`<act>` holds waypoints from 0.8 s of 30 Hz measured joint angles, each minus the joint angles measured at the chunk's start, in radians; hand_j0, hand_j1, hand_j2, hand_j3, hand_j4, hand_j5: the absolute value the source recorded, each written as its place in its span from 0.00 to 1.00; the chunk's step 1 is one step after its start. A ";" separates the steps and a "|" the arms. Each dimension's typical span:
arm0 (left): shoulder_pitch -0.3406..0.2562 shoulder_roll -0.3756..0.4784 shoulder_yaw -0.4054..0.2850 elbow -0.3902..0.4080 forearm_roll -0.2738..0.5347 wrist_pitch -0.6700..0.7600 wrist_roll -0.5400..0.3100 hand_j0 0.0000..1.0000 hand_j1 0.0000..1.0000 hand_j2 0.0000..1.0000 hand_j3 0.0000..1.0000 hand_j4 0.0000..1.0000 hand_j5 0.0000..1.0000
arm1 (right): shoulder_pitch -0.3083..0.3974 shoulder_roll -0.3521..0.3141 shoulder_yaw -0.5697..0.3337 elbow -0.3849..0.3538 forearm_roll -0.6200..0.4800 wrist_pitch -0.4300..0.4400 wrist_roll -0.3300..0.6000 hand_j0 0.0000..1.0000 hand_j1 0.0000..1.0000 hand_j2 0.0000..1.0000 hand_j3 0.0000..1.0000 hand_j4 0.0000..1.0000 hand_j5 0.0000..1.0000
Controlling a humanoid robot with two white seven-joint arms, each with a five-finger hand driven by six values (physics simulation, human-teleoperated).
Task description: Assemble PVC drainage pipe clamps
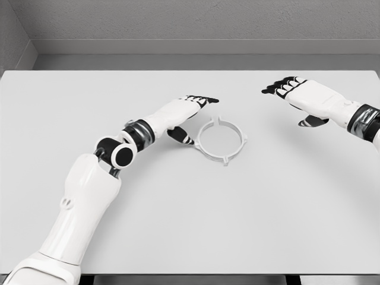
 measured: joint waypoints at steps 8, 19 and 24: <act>-0.009 -0.013 -0.001 0.017 -0.004 0.000 0.000 1.00 1.00 1.00 1.00 1.00 1.00 | 0.000 0.000 0.000 -0.001 0.000 -0.001 0.000 1.00 1.00 1.00 1.00 1.00 1.00; 0.018 0.174 0.161 -0.153 0.191 -0.030 -0.003 1.00 1.00 1.00 1.00 1.00 1.00 | 0.003 -0.009 0.000 -0.018 0.000 -0.005 0.000 1.00 1.00 1.00 1.00 1.00 1.00; 0.109 0.467 0.207 -0.207 0.493 -0.265 -0.004 1.00 1.00 1.00 1.00 1.00 1.00 | 0.008 -0.055 0.000 -0.050 0.000 -0.006 0.006 1.00 1.00 1.00 1.00 1.00 1.00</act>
